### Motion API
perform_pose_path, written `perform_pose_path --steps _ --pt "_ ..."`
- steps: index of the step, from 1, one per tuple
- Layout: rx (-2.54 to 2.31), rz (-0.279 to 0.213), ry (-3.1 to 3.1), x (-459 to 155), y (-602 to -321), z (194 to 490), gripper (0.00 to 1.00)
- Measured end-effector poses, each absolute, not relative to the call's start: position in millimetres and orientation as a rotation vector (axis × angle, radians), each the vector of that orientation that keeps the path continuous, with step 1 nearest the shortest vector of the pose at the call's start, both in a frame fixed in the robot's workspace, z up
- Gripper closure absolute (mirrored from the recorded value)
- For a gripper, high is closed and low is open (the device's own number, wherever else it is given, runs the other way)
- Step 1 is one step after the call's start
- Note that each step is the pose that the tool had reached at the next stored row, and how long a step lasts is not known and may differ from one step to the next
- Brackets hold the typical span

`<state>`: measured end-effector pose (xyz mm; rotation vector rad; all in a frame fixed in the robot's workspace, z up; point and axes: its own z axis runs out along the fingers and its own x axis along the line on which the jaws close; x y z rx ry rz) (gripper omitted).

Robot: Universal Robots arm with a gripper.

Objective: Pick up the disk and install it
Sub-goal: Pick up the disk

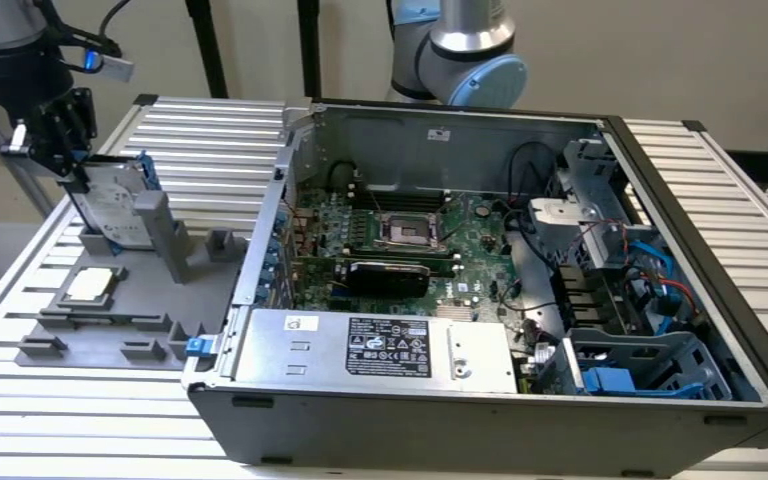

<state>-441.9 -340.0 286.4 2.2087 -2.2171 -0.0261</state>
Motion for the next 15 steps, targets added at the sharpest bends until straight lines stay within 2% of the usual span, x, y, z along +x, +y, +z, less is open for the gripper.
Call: perform_pose_path --steps 15 --pt "2.209 -0.026 -2.217 -441.8 -344.3 286.4 0.67"
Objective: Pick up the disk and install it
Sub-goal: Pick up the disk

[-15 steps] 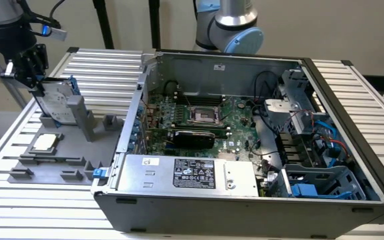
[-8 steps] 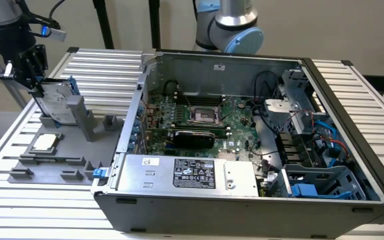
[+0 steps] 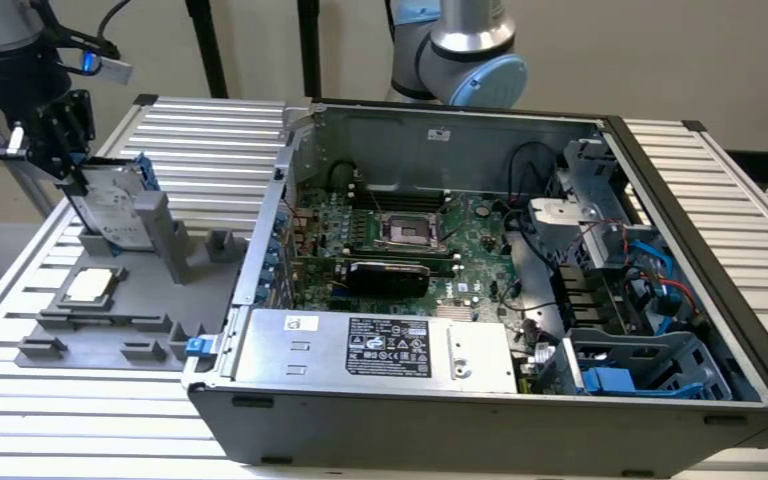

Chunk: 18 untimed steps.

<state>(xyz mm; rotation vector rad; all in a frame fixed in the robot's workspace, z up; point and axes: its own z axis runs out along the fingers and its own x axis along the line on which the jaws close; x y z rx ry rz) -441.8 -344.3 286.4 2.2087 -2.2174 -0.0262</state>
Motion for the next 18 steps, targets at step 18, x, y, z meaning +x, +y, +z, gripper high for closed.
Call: perform_pose_path --steps 18 --pt "2.209 -0.026 -2.217 -441.8 -342.9 286.5 0.67"
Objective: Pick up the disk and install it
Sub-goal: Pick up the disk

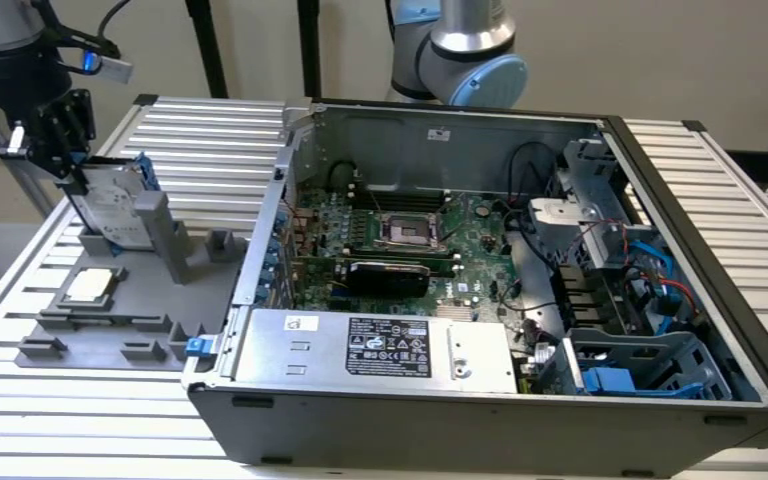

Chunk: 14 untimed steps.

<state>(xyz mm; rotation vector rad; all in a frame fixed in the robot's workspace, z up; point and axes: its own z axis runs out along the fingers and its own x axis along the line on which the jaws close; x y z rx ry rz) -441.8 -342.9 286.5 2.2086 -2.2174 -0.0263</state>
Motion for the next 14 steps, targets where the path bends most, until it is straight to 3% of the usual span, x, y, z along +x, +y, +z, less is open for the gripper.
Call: perform_pose_path --steps 14 --pt "2.209 -0.026 -2.218 -441 -343 299 0.67"
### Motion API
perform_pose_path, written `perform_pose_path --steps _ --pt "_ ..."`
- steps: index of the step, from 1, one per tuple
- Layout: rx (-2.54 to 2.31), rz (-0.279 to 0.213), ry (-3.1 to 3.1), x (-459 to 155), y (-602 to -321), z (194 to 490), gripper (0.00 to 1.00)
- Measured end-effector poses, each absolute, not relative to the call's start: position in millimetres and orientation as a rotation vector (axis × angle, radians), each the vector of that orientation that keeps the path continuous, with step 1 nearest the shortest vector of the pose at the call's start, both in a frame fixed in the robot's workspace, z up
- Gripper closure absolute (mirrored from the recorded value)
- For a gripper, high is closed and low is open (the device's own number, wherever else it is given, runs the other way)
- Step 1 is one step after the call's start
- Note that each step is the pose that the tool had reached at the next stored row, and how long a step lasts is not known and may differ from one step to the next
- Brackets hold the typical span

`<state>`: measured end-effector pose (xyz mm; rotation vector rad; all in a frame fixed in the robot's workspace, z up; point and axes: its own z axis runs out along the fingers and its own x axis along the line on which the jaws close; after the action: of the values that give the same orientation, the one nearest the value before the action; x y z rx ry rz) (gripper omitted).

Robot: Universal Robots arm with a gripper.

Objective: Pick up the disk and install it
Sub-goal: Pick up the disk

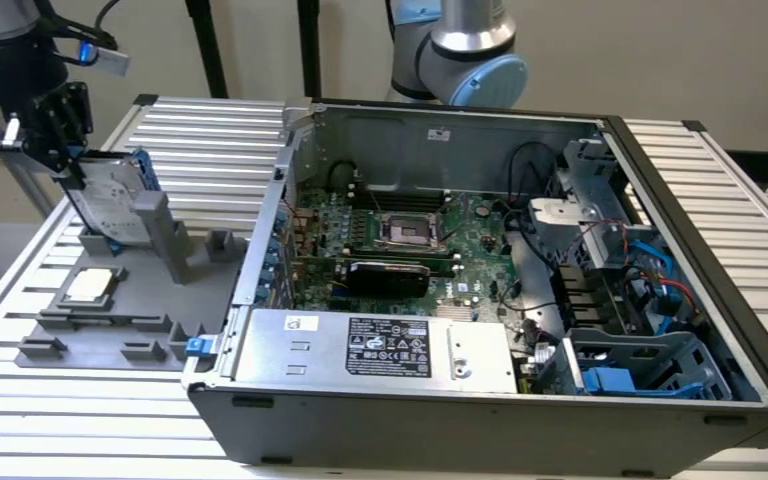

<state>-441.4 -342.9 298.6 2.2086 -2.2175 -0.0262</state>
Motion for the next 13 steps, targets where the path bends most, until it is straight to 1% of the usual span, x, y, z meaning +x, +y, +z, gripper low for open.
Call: perform_pose_path --steps 13 --pt "2.209 -0.026 -2.217 -437 -343 358 0.67"
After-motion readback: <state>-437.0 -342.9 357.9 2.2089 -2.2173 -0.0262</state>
